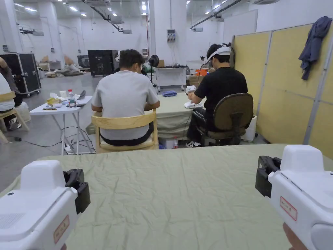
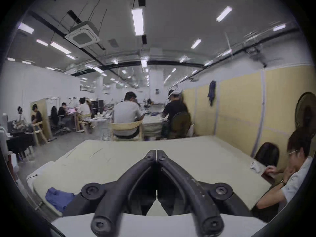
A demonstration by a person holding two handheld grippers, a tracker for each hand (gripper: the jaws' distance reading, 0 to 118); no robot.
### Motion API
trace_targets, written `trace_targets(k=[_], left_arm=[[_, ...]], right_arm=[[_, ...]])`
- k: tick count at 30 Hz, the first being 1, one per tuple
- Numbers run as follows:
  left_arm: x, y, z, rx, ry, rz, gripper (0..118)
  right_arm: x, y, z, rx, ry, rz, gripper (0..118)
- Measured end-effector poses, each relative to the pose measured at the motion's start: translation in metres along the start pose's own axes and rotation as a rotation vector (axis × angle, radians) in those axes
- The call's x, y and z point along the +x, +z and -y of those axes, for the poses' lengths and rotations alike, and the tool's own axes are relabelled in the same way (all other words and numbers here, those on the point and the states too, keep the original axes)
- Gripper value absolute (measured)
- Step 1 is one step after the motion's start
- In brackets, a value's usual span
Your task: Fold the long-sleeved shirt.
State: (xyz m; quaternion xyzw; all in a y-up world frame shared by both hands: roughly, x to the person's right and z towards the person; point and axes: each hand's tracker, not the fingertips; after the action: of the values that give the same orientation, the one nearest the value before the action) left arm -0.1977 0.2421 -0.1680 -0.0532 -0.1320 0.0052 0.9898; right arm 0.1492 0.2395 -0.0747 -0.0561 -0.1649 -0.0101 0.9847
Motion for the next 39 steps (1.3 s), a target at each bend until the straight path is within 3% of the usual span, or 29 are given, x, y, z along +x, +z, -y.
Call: trace_targets(k=[6, 11, 12, 13, 14, 15, 18, 22, 26, 33, 39], left_arm=[[0.026, 0.015, 0.007, 0.023, 0.010, 0.000, 4], [0.038, 0.028, 0.009, 0.045, 0.019, -0.024, 9], [0.039, 0.030, 0.008, 0.050, 0.019, -0.025, 29], [0.040, 0.029, 0.007, 0.067, 0.039, -0.063, 77], [0.040, 0.025, 0.007, 0.064, 0.041, -0.107, 118], [0.041, 0.034, 0.009, 0.104, 0.028, -0.099, 113], [0.048, 0.032, 0.006, 0.045, -0.050, -0.083, 118], [0.057, 0.041, 0.005, 0.047, -0.053, -0.043, 118], [0.049, 0.047, 0.008, 0.048, 0.029, -0.011, 118], [0.049, 0.047, 0.012, 0.047, -0.033, -0.039, 118], [0.046, 0.049, 0.011, 0.044, -0.003, -0.011, 118]], right_arm=[[-0.008, 0.021, 0.009, 0.045, 0.083, 0.040, 2], [-0.008, 0.031, 0.017, 0.062, 0.063, 0.019, 4], [-0.005, 0.031, 0.017, 0.068, 0.063, 0.011, 17], [-0.004, 0.031, 0.017, 0.081, 0.048, -0.022, 47], [-0.002, 0.029, 0.016, 0.069, 0.024, -0.034, 105], [0.000, 0.024, 0.016, 0.023, 0.001, -0.049, 118], [-0.002, 0.037, 0.012, 0.061, 0.019, -0.066, 118], [-0.009, 0.039, 0.020, 0.058, 0.091, -0.047, 118], [-0.013, 0.041, 0.021, 0.029, 0.140, -0.064, 118], [-0.011, 0.038, 0.024, 0.026, 0.097, -0.071, 118], [-0.010, 0.037, 0.022, 0.005, 0.041, -0.097, 118]])
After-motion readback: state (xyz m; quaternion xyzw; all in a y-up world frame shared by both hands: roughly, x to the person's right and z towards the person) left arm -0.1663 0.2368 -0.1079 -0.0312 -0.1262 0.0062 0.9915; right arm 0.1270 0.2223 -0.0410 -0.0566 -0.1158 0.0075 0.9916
